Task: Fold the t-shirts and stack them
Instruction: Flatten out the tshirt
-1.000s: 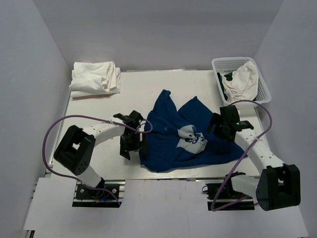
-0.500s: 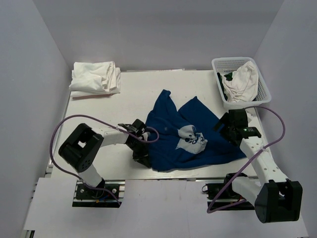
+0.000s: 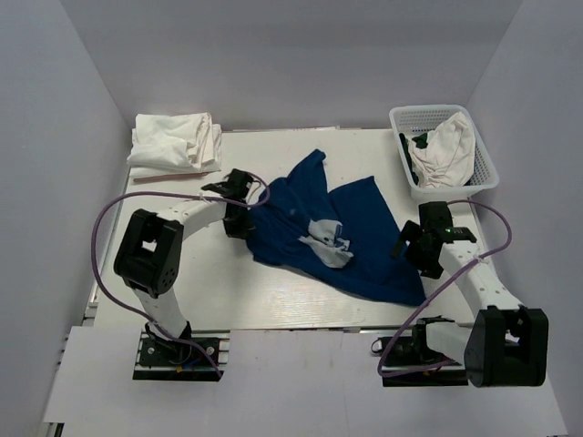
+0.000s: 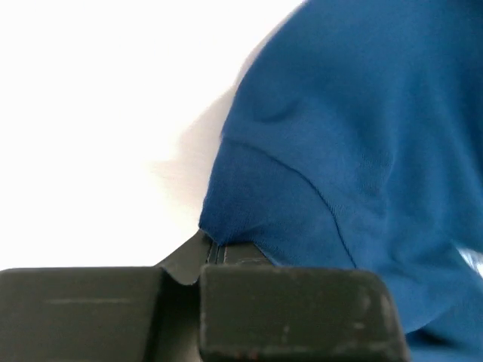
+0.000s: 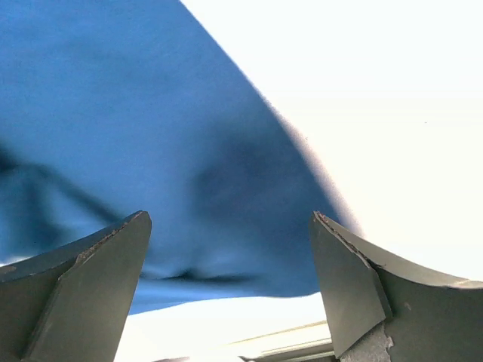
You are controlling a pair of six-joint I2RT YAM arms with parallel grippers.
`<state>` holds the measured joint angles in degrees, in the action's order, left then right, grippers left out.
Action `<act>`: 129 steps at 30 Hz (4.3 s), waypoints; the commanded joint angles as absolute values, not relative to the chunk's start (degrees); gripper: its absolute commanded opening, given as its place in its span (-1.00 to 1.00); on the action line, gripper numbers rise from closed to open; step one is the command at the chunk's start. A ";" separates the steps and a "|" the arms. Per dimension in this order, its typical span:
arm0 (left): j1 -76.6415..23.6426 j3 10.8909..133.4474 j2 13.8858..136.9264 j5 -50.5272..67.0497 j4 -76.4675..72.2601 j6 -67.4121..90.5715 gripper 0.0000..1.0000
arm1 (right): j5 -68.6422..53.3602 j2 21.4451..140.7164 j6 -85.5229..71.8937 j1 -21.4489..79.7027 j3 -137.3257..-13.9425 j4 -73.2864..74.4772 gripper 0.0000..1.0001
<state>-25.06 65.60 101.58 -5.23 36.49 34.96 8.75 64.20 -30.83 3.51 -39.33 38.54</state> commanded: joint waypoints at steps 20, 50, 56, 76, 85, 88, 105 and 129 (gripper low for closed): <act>-17.05 64.25 95.54 -7.47 37.26 30.59 -1.00 | 8.26 88.41 -12.39 10.63 -54.76 20.57 0.81; -17.05 79.36 68.66 -15.38 33.67 24.97 -1.00 | 31.27 77.62 -15.47 14.94 -72.15 22.93 -1.00; -17.05 85.95 56.96 -23.54 34.27 23.47 -1.00 | 36.47 64.44 -12.93 14.85 -78.04 21.80 -1.00; -17.49 84.30 63.78 -20.39 38.94 29.69 -1.00 | 30.78 66.94 -7.63 14.50 -81.04 16.53 -1.00; -12.05 86.38 95.94 -15.56 44.88 33.75 -0.83 | 16.35 97.77 -12.04 13.45 -84.01 18.09 -0.69; -10.72 94.90 106.48 -13.98 51.04 34.45 0.13 | 15.38 105.63 -12.22 13.80 -94.64 26.00 -0.01; -5.72 76.21 97.83 -10.65 38.18 34.45 0.99 | 0.79 88.37 -15.82 13.80 -72.88 17.34 0.81; 2.37 68.91 108.81 2.02 24.35 32.51 -0.97 | 13.97 84.02 -18.19 13.10 -63.72 26.45 0.81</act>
<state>1.83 70.87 110.13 1.87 24.21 32.58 11.70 83.07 -16.75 13.45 -63.40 24.58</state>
